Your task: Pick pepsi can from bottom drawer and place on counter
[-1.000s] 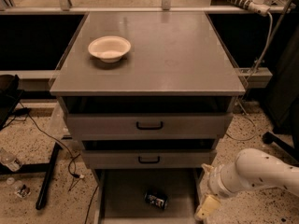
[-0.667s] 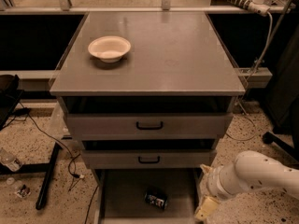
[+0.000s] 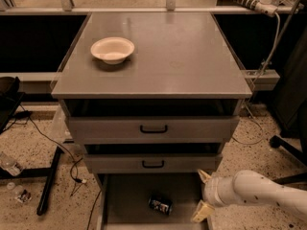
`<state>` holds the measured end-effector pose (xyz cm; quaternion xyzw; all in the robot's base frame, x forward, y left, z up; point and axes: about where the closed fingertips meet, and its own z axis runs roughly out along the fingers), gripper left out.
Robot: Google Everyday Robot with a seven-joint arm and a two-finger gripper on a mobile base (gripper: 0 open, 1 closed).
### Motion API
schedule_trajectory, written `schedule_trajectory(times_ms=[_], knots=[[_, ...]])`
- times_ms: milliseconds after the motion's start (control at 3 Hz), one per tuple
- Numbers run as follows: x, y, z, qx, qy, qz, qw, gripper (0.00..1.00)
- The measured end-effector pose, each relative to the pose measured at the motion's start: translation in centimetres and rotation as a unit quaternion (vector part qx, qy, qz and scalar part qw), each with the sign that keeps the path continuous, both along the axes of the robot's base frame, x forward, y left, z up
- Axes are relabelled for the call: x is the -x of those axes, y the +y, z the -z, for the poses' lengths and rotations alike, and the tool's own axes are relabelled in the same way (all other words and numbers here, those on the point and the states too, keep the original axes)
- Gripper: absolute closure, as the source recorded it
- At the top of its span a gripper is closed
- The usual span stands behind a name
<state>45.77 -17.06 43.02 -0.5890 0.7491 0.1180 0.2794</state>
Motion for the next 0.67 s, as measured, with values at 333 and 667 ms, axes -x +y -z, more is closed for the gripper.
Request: schedule_trajectory(times_ms=[333,667], knots=[[-2.0,-0.1,4.3,-0.034,-0.021,-0.006,0.9992,0.0],[-2.6,0.2,10.3,-0.084,-0.007,-0.003,0.9964,0.0]])
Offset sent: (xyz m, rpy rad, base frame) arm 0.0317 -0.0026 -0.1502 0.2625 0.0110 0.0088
